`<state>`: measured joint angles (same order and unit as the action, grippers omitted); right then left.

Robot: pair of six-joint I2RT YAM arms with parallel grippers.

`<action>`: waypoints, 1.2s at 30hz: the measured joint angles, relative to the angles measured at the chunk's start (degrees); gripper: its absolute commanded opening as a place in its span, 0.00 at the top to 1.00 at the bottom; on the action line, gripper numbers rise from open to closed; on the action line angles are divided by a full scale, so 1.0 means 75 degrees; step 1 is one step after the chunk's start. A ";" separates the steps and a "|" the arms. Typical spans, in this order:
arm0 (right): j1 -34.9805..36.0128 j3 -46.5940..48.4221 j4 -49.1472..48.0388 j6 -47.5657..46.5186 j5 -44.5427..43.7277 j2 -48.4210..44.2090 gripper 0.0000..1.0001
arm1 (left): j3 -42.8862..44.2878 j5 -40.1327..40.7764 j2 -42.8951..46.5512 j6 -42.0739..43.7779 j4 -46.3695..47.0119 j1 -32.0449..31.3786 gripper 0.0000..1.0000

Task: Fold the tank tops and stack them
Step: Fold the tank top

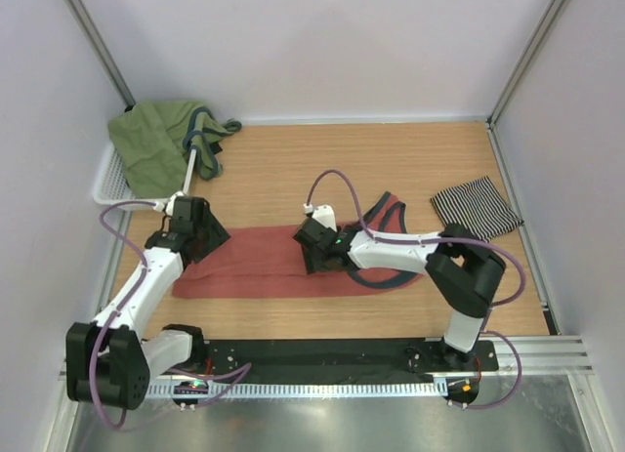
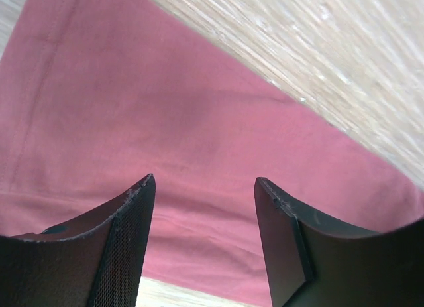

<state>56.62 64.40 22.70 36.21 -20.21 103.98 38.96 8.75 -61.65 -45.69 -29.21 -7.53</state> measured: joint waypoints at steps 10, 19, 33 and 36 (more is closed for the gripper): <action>-0.0455 -0.1993 0.1233 0.1230 -0.0367 -0.3311 0.34 | 0.0143 -0.0099 -0.1542 0.0189 0.0300 -0.0044 0.40; -0.1993 -0.3751 0.2011 0.2116 -0.0125 -0.4642 0.25 | 0.0064 -0.0111 -0.1737 0.0323 0.0385 -0.0044 0.40; -0.5543 -0.2145 0.0484 0.0863 0.1011 -0.1932 0.75 | 0.0052 -0.0227 -0.1294 0.0347 0.0478 -0.0111 0.40; -0.5942 -0.0114 0.0743 0.0425 0.1005 -0.0213 0.62 | 0.0041 -0.0256 -0.1332 0.0358 0.0507 -0.0146 0.40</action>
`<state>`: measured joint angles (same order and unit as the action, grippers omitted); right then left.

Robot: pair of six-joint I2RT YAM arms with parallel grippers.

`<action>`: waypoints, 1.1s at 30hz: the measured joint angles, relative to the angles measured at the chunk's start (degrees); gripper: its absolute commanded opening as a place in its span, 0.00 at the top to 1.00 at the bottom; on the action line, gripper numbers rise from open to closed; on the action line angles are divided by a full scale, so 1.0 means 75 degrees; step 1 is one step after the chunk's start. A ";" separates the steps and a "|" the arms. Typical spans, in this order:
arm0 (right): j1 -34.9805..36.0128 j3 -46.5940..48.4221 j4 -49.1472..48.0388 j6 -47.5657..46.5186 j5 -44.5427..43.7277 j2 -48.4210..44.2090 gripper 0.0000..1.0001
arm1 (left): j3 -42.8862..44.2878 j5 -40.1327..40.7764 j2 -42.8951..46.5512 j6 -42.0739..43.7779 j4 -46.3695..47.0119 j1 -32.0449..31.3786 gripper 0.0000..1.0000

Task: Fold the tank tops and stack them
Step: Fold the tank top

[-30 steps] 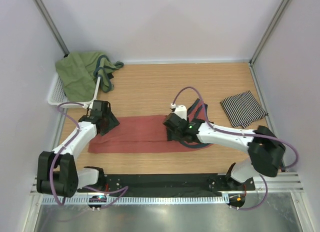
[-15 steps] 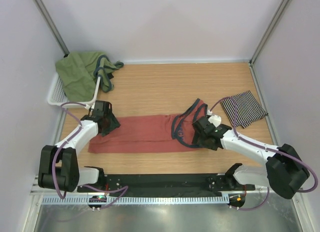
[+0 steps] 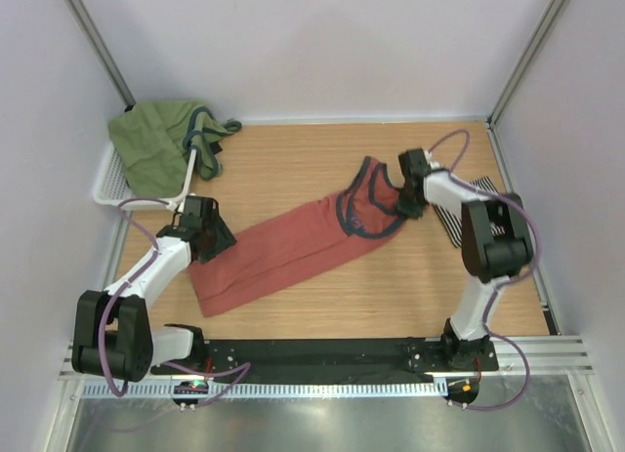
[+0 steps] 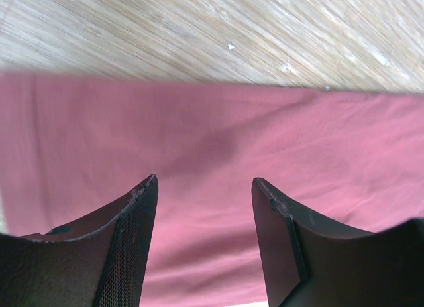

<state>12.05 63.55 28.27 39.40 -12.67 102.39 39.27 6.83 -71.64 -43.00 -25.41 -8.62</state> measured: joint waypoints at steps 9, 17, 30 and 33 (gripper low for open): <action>-0.0169 0.3319 0.0187 -0.1070 0.0035 0.1868 0.33 | -0.0210 -0.0172 -0.0082 0.0114 0.0204 -0.0198 0.42; -0.0061 0.6053 0.0533 -0.1533 0.0647 0.2626 0.28 | -0.0396 -0.0245 -0.0082 0.0283 0.0545 -0.0236 0.43; 0.1192 0.8956 0.1696 -0.1043 -0.0163 0.5284 0.27 | -0.0667 -0.0321 0.0157 0.0417 0.0927 -0.0312 0.43; 0.1343 0.9113 0.1682 -0.0950 -0.0248 0.5514 0.27 | -0.0667 -0.0323 0.0166 0.0428 0.0976 -0.0338 0.43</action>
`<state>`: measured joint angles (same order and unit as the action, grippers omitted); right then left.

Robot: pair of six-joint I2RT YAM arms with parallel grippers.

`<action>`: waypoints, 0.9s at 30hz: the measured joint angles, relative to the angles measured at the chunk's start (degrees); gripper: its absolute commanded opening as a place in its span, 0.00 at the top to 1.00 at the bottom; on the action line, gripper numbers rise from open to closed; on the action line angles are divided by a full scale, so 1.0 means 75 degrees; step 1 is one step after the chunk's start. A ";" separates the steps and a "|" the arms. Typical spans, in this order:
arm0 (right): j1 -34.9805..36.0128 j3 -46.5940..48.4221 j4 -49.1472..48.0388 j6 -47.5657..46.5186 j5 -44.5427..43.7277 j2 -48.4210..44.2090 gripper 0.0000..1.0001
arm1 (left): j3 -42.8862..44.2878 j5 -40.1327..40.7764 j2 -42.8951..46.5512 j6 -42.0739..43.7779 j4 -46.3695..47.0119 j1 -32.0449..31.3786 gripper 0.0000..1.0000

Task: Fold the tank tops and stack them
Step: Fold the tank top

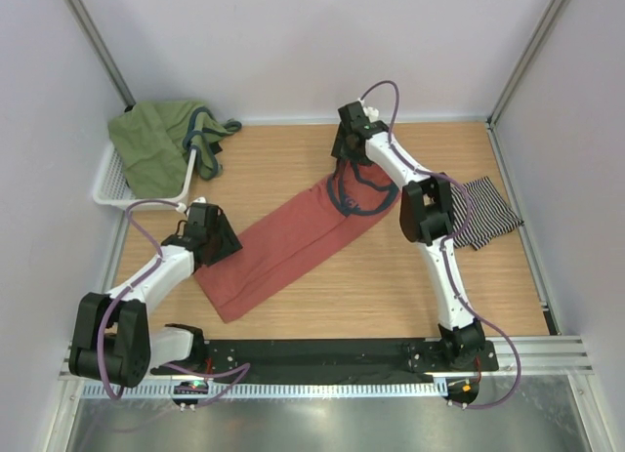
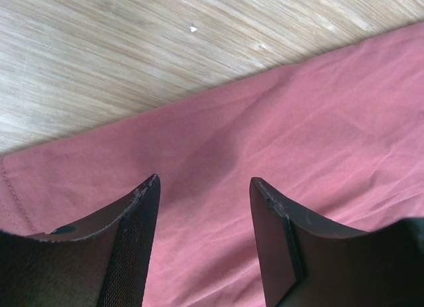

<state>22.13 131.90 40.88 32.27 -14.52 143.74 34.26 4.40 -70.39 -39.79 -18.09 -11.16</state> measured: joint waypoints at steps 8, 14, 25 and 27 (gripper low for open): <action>0.0245 0.0481 -0.0003 0.0026 -0.0609 0.0606 0.37 | -0.0003 -0.0006 0.0003 0.0006 0.0099 -0.0020 0.43; 0.0460 0.0676 0.0003 -0.0350 -0.1236 0.0702 0.56 | -0.0003 -0.0023 0.0003 0.0009 0.0099 -0.0052 0.43; 0.0784 0.0688 -0.0280 -0.1014 -0.1582 0.0682 0.99 | -0.0003 -0.0020 0.0003 0.0009 0.0102 -0.0085 0.43; 0.0749 0.0420 -0.0530 -0.1032 -0.1393 0.0621 0.99 | -0.0003 -0.0020 0.0003 0.0009 0.0099 -0.0108 0.43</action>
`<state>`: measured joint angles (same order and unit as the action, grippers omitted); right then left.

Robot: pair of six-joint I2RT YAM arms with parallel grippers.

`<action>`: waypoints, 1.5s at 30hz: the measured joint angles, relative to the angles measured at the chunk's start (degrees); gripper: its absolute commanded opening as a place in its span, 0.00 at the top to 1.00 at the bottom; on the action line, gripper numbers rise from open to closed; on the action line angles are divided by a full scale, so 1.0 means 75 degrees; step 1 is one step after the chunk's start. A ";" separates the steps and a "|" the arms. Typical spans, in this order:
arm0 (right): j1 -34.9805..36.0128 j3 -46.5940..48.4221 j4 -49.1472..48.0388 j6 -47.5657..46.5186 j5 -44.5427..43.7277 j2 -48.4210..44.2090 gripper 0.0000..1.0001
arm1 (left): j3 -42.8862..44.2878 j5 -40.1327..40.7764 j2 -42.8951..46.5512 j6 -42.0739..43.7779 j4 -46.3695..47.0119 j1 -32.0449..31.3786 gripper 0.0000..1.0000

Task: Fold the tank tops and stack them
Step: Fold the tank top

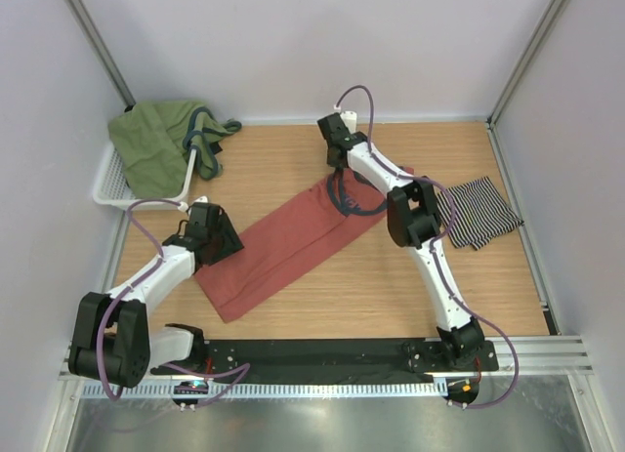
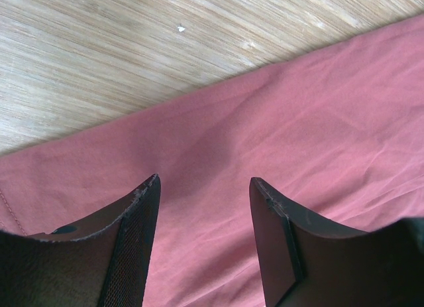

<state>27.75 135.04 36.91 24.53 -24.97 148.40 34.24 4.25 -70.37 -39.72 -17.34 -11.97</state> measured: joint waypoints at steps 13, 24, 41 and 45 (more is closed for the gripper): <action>-0.1110 -0.4135 -0.2996 0.0755 0.2591 -0.2241 0.99 | 0.0000 0.0003 0.0000 0.0023 0.0003 -0.0061 0.42; -0.2107 -0.6301 -0.4899 0.1603 0.3952 -0.3092 0.81 | 0.0323 0.0041 -0.0935 0.0017 -0.0082 -0.0099 0.43; -0.2031 -0.6301 -0.3838 0.1154 0.2474 -0.3937 0.57 | 0.0344 0.0437 -0.0953 0.0009 -0.0184 -0.0425 0.44; -0.1944 -0.5898 -0.3605 0.0871 0.2366 -0.3908 0.57 | 0.0376 0.0495 -0.0953 -0.0003 -0.0224 -0.0481 0.44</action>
<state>13.17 90.80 9.87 31.07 -7.22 119.09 37.06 7.97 -77.52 -39.75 -19.03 -15.57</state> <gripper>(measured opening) 0.432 0.559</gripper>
